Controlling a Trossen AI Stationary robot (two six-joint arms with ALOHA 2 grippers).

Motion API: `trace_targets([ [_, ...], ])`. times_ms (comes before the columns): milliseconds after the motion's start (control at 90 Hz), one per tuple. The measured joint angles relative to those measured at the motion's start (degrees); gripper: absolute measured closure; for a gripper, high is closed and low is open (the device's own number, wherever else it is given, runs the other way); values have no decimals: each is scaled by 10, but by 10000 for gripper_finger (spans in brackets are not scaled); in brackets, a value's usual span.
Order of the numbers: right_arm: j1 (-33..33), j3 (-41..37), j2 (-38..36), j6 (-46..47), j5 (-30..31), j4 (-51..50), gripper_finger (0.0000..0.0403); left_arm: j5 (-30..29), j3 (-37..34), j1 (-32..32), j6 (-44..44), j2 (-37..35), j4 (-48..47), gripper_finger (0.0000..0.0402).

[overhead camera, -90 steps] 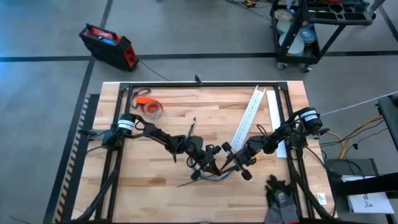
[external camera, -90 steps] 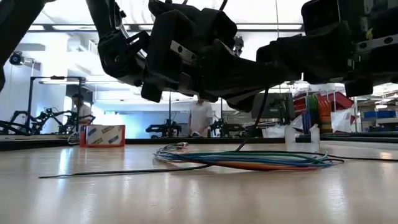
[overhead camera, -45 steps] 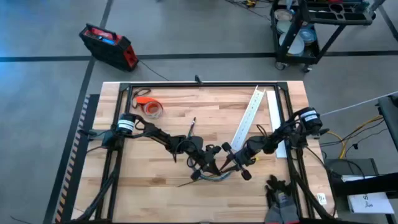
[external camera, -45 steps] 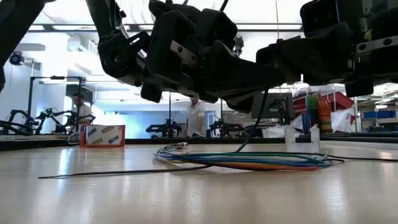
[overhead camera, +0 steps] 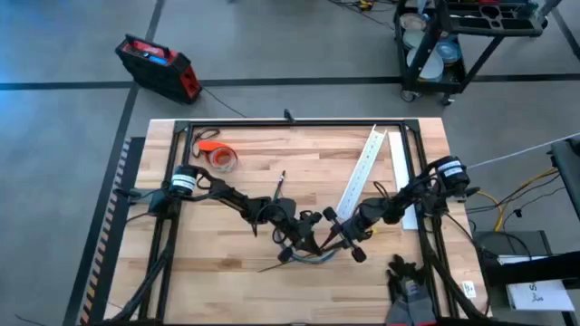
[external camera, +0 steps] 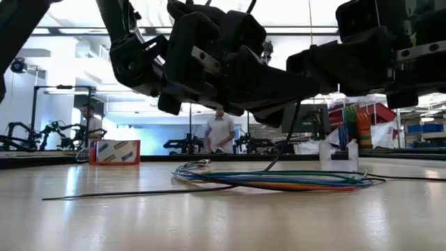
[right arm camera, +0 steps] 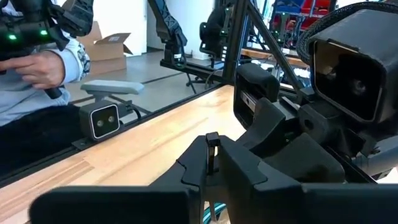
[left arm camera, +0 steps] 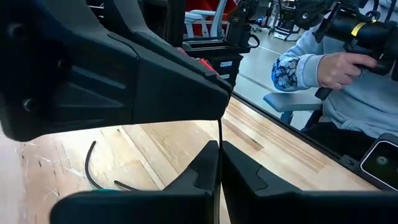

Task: Ziptie cables
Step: Wrap the cables together using a black zip tie

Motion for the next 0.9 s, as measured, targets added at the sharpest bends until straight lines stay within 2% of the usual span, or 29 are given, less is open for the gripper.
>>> trace_targets([
  [167,0,0,0,0,0,0,401,0,0,0,0,0,0,402],
  [900,0,0,0,6,6,0,402,-2,0,1,0,0,0,402],
])
